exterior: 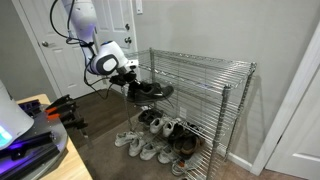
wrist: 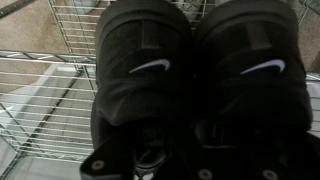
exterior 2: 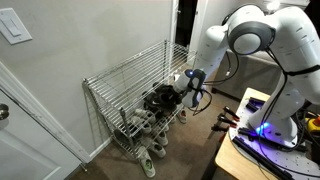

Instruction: Move the black shoes to the rack above them

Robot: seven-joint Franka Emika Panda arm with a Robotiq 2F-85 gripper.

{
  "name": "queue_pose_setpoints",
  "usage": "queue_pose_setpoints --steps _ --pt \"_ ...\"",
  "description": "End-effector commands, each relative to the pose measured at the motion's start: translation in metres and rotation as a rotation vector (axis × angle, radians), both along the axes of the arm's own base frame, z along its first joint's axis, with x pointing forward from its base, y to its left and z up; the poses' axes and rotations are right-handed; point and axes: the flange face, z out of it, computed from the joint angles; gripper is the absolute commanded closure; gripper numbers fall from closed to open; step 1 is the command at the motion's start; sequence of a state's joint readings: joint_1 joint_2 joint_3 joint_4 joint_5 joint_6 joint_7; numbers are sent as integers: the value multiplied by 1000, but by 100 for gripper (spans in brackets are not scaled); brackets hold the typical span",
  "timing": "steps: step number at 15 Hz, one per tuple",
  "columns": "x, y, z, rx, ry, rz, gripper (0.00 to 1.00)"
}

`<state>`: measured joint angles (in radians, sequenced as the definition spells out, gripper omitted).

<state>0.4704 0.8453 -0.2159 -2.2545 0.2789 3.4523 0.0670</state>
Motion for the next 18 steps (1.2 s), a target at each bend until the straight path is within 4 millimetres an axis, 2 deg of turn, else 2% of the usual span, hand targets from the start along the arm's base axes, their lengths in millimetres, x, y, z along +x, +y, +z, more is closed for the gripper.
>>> queue_pose_setpoints --steps 1,6,12,18 --pt "-34 -9 34 -21 14 -14 93" --pt "-70 -25 38 -102 122 -40 93" --pt "-95 -23 45 -179 290 -12 93" --pt "-124 -19 73 -163 337 15 93"
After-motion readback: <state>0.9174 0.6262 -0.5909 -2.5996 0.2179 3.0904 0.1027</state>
